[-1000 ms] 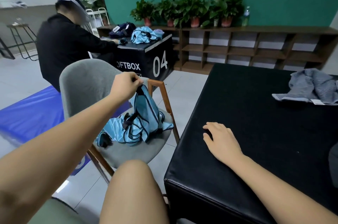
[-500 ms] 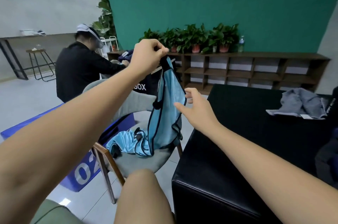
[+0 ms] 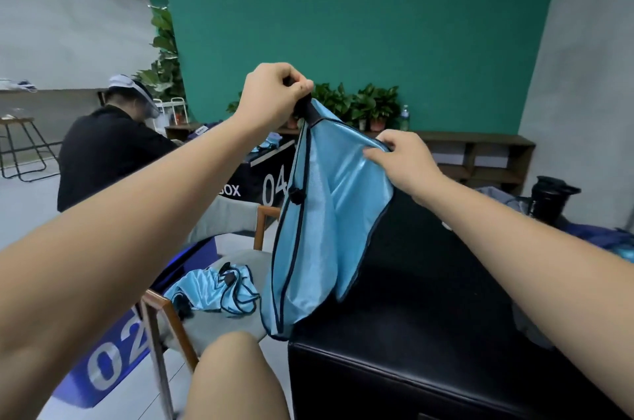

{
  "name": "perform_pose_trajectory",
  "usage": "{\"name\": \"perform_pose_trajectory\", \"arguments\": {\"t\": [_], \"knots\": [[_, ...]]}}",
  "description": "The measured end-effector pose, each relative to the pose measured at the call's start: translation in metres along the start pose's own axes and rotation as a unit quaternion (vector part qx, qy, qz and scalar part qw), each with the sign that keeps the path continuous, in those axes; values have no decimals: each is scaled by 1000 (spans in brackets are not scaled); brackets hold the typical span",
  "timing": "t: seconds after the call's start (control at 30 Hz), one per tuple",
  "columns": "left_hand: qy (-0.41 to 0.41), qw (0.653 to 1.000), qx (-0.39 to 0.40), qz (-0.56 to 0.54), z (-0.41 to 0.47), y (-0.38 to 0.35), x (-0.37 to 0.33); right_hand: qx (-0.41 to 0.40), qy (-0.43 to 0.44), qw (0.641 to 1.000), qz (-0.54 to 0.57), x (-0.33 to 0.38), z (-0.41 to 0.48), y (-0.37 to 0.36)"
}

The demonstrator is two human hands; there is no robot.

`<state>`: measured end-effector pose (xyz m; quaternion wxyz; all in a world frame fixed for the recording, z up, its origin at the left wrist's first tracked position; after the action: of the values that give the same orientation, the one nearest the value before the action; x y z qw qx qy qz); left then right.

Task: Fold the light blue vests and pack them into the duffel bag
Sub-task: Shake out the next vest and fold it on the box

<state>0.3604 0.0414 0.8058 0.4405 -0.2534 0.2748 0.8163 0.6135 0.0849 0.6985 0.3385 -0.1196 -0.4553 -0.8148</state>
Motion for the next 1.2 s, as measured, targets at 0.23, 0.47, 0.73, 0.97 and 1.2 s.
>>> {"name": "perform_pose_trajectory", "arguments": {"t": [0.23,0.47,0.73,0.97,1.2], "knots": [[-13,1000,2,3,-1,-9,-21,-28,23,999,-24,5,23,94],[-31,999,15,-6,2,-22,-46,-19,49,994,-98,9,34,157],[-55,998,21,9,-3,-33,-64,-61,51,990,-115,12,36,207],[-66,997,34,3,-17,-39,-66,-79,64,986,-130,20,34,221],[37,982,166,-78,-103,-93,-16,-92,61,980,-164,30,29,228]]}}
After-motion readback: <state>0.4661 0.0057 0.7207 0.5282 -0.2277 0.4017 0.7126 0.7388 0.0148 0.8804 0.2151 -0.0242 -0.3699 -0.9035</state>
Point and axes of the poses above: each hand's wrist, its own z-axis towards the middle knuckle, its own y-axis out of the back of the hand, x = y × z, the point moved 10 cm from there along z, towards the middle knuckle, and after that the axes turned 15 degrees about -z, right-handed, at the moved point
